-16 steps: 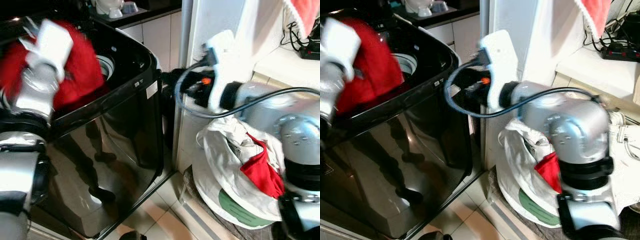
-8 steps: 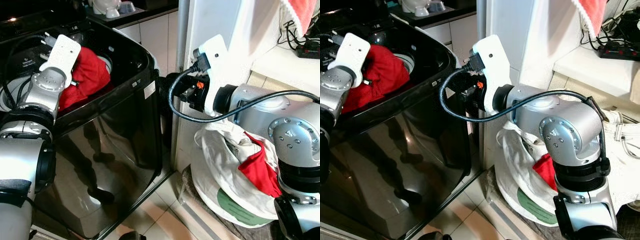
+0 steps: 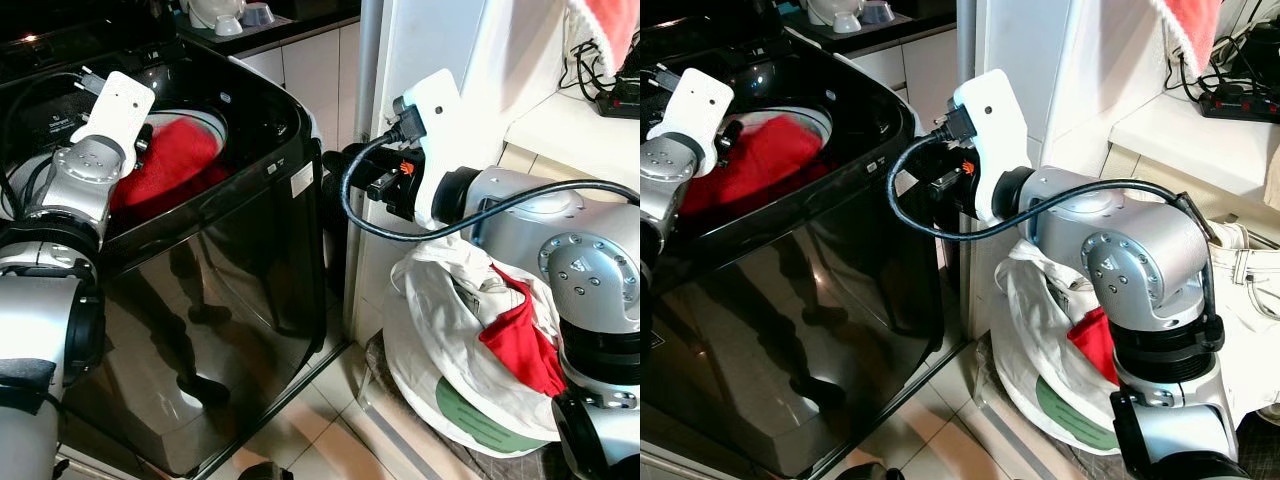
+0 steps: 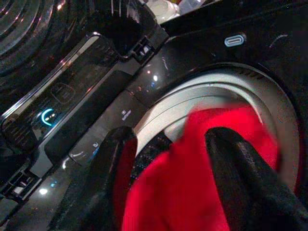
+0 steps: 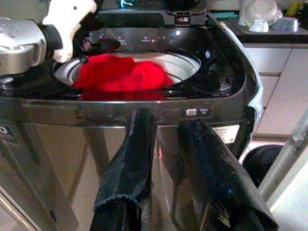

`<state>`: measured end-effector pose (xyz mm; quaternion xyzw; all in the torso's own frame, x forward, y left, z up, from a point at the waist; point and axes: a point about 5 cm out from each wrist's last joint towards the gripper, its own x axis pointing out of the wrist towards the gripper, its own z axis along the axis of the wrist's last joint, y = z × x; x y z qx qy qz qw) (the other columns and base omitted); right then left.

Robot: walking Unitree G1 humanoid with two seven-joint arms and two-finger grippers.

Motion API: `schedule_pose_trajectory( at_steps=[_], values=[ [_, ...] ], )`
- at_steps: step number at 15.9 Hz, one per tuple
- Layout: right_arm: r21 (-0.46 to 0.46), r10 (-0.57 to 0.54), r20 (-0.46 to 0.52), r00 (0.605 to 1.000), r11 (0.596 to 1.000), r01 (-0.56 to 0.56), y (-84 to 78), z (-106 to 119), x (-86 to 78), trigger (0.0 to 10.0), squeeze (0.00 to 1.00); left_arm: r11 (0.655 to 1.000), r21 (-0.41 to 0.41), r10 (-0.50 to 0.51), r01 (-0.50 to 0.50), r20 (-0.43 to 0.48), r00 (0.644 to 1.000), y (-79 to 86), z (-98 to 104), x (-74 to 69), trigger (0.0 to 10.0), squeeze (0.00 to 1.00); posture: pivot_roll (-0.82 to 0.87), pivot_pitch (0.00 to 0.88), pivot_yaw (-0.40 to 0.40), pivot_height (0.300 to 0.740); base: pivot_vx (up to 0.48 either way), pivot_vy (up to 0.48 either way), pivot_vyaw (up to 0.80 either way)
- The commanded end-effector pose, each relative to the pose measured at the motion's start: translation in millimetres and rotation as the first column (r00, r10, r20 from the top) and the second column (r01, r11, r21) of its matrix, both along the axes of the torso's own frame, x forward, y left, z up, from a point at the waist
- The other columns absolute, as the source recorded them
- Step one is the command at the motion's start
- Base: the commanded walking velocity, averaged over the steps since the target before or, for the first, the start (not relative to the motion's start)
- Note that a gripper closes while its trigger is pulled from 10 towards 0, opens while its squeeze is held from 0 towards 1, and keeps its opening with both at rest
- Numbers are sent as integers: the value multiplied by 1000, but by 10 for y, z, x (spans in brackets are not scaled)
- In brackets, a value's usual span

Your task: Clothes washing

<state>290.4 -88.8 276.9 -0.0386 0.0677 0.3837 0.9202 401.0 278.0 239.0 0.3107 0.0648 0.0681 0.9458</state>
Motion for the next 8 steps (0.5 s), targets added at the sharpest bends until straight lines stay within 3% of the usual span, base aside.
schedule_pose_trajectory(
  at_steps=[1, 2, 4, 5, 6, 8],
  values=[
    [-13, -42, -5, 999, 999, 42, -61, -21, 25, 10000, 0, 1000, 30, -3, 2, 22, 1000, 28, 106, 3, 10000, 1000, -90, 0, 82, 740, 0, 0, 0],
    [-36, -84, -4, 996, 996, 84, -104, -50, 55, 10000, 0, 1000, 27, -15, 15, 26, 1000, 8, 112, 10, 10000, 1000, -94, 0, 86, 740, 0, 0, 0],
    [-187, -288, 10, 958, 940, 285, -345, -228, 193, 10000, 0, 976, -105, -185, 190, 56, 981, -250, 108, 65, 10000, 992, -99, 0, 92, 740, 0, 0, 0],
    [-279, -372, 33, 928, 888, 366, -498, -321, 239, 10000, 1000, 927, -178, -319, 329, 83, 944, -449, 88, 83, 10000, 0, -99, 0, 92, 740, 0, 0, 0],
    [-356, -427, 57, 903, 836, 418, -653, -392, 254, 10000, 1000, 849, -225, -464, 477, 112, 879, -673, 48, 70, 10000, 0, -102, 0, 95, 740, 0, 0, 0],
    [-452, -486, 55, 872, 767, 456, -969, -474, 217, 10000, 1000, 657, -250, -697, 711, 157, 699, -1108, -111, -110, 10000, 0, -106, 0, 98, 740, 0, 0, 0]
  ],
)
